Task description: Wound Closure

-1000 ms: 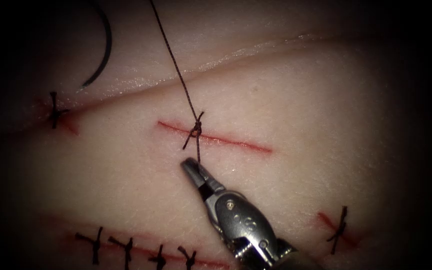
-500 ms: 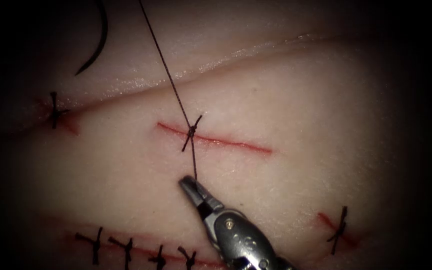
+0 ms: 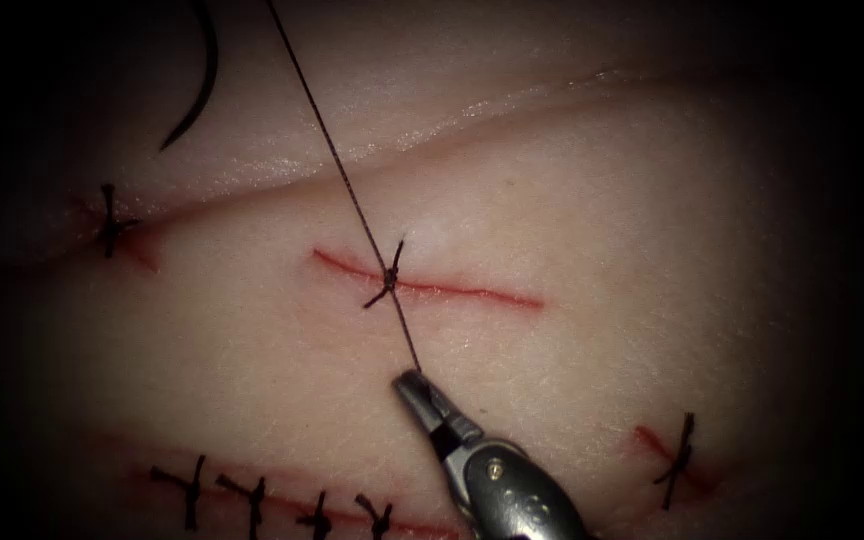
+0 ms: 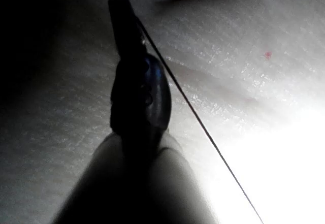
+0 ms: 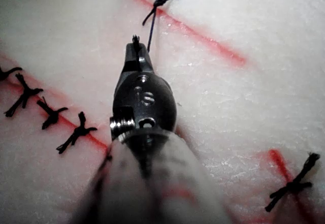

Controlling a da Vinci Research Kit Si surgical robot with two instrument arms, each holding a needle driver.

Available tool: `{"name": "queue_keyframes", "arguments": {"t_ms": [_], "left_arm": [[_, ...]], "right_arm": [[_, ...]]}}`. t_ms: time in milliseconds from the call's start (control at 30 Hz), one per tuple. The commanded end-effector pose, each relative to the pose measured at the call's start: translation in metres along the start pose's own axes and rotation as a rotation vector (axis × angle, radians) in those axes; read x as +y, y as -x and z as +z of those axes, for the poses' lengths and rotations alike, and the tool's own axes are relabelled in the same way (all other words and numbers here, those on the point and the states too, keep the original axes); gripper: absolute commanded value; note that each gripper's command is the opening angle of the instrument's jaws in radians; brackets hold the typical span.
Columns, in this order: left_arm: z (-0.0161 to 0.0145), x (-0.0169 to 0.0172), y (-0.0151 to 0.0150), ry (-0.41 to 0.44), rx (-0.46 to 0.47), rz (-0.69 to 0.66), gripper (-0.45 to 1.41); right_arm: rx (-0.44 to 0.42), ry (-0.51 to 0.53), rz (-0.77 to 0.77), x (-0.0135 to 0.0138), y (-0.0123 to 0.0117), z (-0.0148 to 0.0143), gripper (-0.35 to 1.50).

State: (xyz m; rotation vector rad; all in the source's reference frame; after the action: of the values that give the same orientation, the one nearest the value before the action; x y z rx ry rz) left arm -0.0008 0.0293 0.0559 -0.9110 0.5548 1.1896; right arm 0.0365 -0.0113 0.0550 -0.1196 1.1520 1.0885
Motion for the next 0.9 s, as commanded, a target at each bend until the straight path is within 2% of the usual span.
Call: {"name": "queue_keyframes", "arguments": {"t_ms": [33, 167, 233, 267, 333, 433, 467, 567, 733, 900], "left_arm": [[0.0, 0.0001, 0.001, -0.001, -0.002, 0.001, -0.45], [-0.0006, 0.0, 0.001, -0.004, -0.003, 0.0, -0.45], [-0.001, 0.0001, 0.001, 0.053, 0.013, 0.002, -0.45], [-0.0014, 0.0001, 0.001, 0.115, 0.03, 0.003, -0.45], [-0.002, 0.0001, 0.0011, 0.178, 0.052, 0.009, -0.45], [-0.0034, 0.0004, 0.0011, 0.22, 0.064, 0.011, -0.45], [-0.0039, 0.0004, 0.0011, 0.244, 0.072, 0.012, -0.45], [-0.0056, 0.0009, 0.0012, 0.28, 0.083, -0.01, -0.45], [-0.0095, 0.0017, 0.0012, 0.312, 0.092, -0.047, -0.45], [-0.0142, 0.0024, 0.0006, 0.346, 0.09, -0.089, -0.45]], "right_arm": [[-0.002, -0.005, 0.003, -0.0008, 0.0008, 0.0011, -0.35], [0.005, -0.021, 0.009, -0.0009, 0.0002, 0.002, -0.35], [0.019, -0.041, 0.014, -0.0008, -0.0004, 0.0025, -0.35], [0.036, -0.06, 0.019, -0.0007, -0.0008, 0.0027, -0.21], [0.056, -0.075, 0.028, -0.0006, -0.0017, 0.0031, 0.89], [0.053, -0.127, 0.038, -0.0002, -0.003, 0.0035, 1.26], [0.052, -0.138, 0.041, -0.0001, -0.0033, 0.0036, 1.33], [0.048, -0.172, 0.054, 0.0003, -0.0044, 0.0037, 1.43], [0.024, -0.212, 0.064, 0.0007, -0.0057, 0.0037, 1.43], [-0.028, -0.224, 0.025, 0.0018, -0.0074, 0.0042, 1.21]]}}
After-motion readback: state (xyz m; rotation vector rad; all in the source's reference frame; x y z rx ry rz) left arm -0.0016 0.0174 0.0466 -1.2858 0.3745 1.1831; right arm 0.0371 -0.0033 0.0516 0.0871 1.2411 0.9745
